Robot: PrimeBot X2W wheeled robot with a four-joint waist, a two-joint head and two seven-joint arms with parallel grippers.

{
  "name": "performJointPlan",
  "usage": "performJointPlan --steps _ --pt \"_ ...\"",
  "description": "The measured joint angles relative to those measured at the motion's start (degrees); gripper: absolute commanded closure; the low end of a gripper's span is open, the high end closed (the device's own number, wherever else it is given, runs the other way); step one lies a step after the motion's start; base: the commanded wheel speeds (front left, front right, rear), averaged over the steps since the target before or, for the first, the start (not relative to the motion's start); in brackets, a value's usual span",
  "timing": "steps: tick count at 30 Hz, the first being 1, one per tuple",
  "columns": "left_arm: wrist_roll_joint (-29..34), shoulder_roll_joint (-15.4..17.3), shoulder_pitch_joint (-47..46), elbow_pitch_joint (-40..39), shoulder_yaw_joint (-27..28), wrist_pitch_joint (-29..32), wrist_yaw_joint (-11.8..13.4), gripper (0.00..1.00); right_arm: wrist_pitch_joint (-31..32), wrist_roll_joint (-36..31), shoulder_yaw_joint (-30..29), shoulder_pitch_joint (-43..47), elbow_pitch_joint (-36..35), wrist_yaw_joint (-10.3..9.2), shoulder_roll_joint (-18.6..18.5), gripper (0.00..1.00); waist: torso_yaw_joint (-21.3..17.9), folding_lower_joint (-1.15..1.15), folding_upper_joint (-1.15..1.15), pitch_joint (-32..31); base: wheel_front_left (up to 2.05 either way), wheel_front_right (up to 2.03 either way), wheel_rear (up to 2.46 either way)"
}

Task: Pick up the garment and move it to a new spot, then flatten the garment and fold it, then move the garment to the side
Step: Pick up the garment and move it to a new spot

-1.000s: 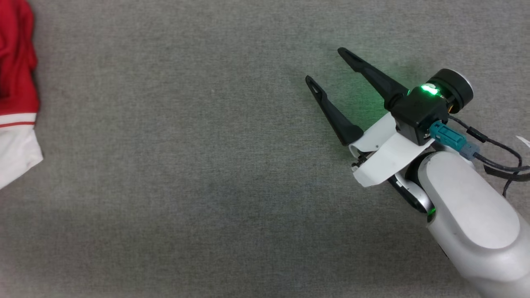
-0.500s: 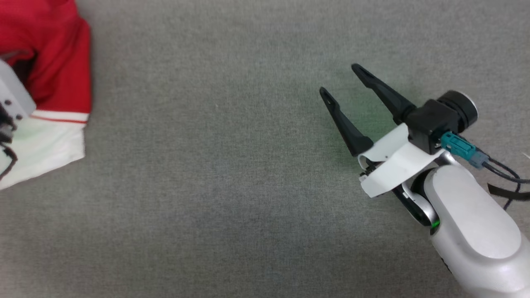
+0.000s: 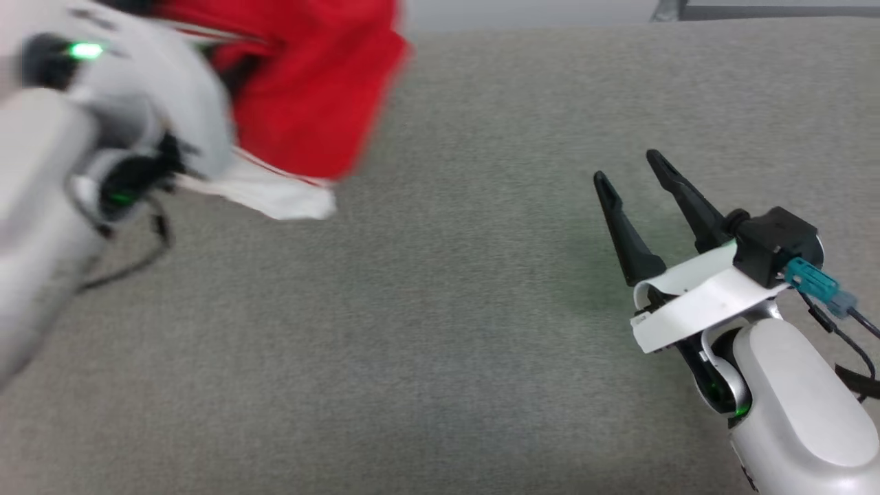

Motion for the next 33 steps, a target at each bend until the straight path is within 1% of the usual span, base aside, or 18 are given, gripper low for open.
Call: performJointPlan --steps 2,4,7,11,12,14,17,22,25,30,33 --pt "1.2 -1.0 -1.4 -3.4 -4.2 1.2 0.0 1.00 -0.2 0.1 -1.4 0.9 -0.2 0.00 0.6 0.00 -1.2 0.00 0.00 -0.3 0.00 0.00 0.00" --pt "1.0 -1.5 -2.7 -7.0 -8.5 2.7 0.0 1.00 -0.2 0.1 -2.5 1.7 -0.4 0.01 1.1 0.00 -2.5 0.00 0.00 -0.5 0.00 0.00 0.00" --pt "1.3 -2.2 -4.4 -11.4 -12.4 5.0 0.0 1.00 -0.2 0.0 -4.1 2.6 -1.5 0.00 2.1 0.00 -4.8 0.00 0.00 -0.5 0.00 0.00 0.00" --pt "2.6 -4.0 -5.3 -16.2 -13.6 9.2 0.0 1.00 -0.2 -0.1 -6.7 4.2 -2.9 0.00 3.3 0.00 -8.0 0.00 0.00 0.0 0.00 0.00 0.00" --pt "3.4 -4.7 -4.8 -17.8 -13.6 11.2 0.0 1.00 -0.2 -0.1 -7.4 4.6 -3.2 0.00 3.5 0.00 -8.8 0.00 0.00 0.2 0.00 0.00 0.00" --pt "6.1 -6.0 -3.1 -21.0 -13.7 15.1 0.0 1.00 -0.2 -0.1 -8.5 5.3 -3.8 0.00 4.4 0.00 -10.4 0.00 0.00 0.6 0.00 0.00 0.00" --pt "10.6 -7.0 -1.1 -23.8 -13.8 18.6 0.0 1.00 -0.2 -0.1 -10.2 5.6 -4.6 0.00 5.3 0.00 -12.6 0.00 0.00 1.6 0.00 0.00 0.00" --pt "16.3 -8.7 1.3 -24.6 -13.8 21.5 0.0 1.00 -0.2 -0.1 -11.6 6.3 -5.7 0.00 6.9 0.00 -15.8 0.00 0.00 3.4 0.00 0.00 0.00" --pt "18.2 -9.5 2.6 -22.2 -13.8 21.7 0.0 1.00 -0.2 -0.1 -12.0 6.3 -6.2 0.00 7.5 0.00 -17.4 0.00 0.00 4.6 0.00 0.00 0.00" --pt "19.7 -10.6 2.7 -14.9 -13.8 17.3 0.0 1.00 -0.2 -0.1 -12.0 6.3 -6.4 0.00 8.2 0.00 -19.2 0.00 0.00 6.3 0.00 0.00 0.00" --pt "20.0 -11.4 3.3 -12.3 -13.8 16.5 0.0 1.00 -0.2 -0.1 -11.9 6.3 -6.5 0.00 8.6 0.00 -19.9 0.00 0.00 7.0 0.00 0.00 0.00"
